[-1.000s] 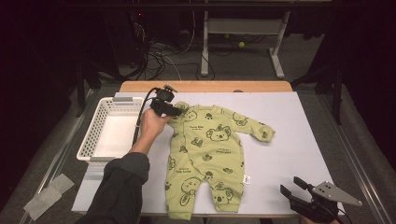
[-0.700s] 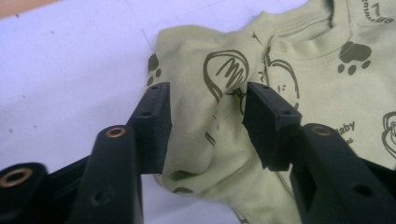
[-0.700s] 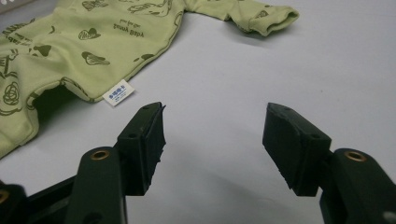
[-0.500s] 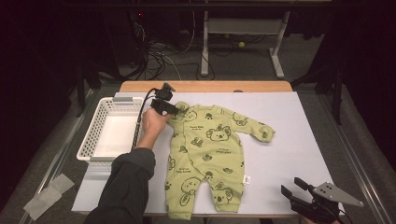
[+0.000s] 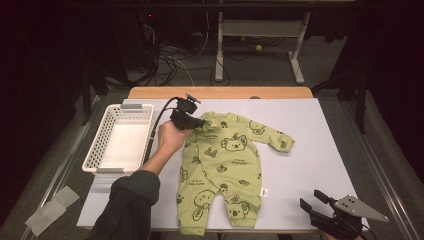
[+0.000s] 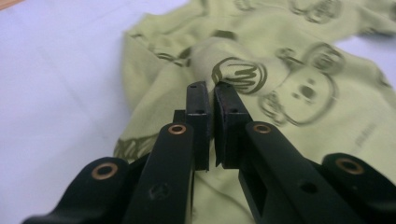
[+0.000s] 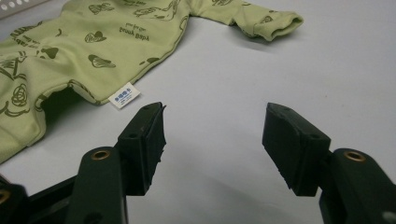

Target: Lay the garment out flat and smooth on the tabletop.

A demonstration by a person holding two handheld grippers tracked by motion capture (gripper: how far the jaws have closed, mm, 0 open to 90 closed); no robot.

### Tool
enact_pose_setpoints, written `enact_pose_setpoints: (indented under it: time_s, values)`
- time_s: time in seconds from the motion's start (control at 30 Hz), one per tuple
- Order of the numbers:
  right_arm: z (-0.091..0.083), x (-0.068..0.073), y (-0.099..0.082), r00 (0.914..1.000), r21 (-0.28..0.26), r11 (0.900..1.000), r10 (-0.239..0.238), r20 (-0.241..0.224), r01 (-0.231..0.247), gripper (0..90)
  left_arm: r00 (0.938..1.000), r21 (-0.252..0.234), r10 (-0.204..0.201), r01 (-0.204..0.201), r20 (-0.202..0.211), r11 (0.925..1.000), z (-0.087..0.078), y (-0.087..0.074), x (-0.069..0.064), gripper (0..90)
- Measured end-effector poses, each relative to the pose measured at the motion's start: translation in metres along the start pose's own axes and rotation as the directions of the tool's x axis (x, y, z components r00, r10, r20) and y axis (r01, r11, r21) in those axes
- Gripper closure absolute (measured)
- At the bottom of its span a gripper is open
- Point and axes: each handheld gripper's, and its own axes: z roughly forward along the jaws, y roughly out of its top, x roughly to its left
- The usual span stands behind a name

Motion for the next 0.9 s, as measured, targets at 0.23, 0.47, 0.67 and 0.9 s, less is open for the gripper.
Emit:
enact_pose_setpoints:
  time_s: [0.23, 0.47, 0.67, 0.9]
  values:
    - [0.001, 0.002, 0.001, 0.9999, 0.005, 0.9999, -0.01, -0.003, 0.01, 39.8, 0.9982, 0.082, 0.056, -0.058, 0.021, 0.9949, 0.013, -0.024, -0.014, 76.8]
    - [0.001, 0.002, 0.001, 1.0, 0.002, 1.0, -0.009, -0.001, 0.009, 39.8, 0.9978, 0.06, 0.064, -0.065, 0.016, 0.9961, -0.002, -0.03, -0.016, 59.1]
    - [0.001, 0.002, 0.002, 1.0, -0.001, 1.0, -0.009, -0.003, 0.009, 39.9, 0.999, 0.0, 0.045, -0.045, -0.005, 0.999, -0.018, -0.023, -0.016, 52.2]
    - [0.002, 0.002, 0.002, 0.9999, 0.004, 0.9999, -0.01, -0.006, 0.01, 40.0, 0.9972, 0.076, 0.054, -0.05, -0.052, 0.9959, 0.01, -0.002, -0.017, 48.2]
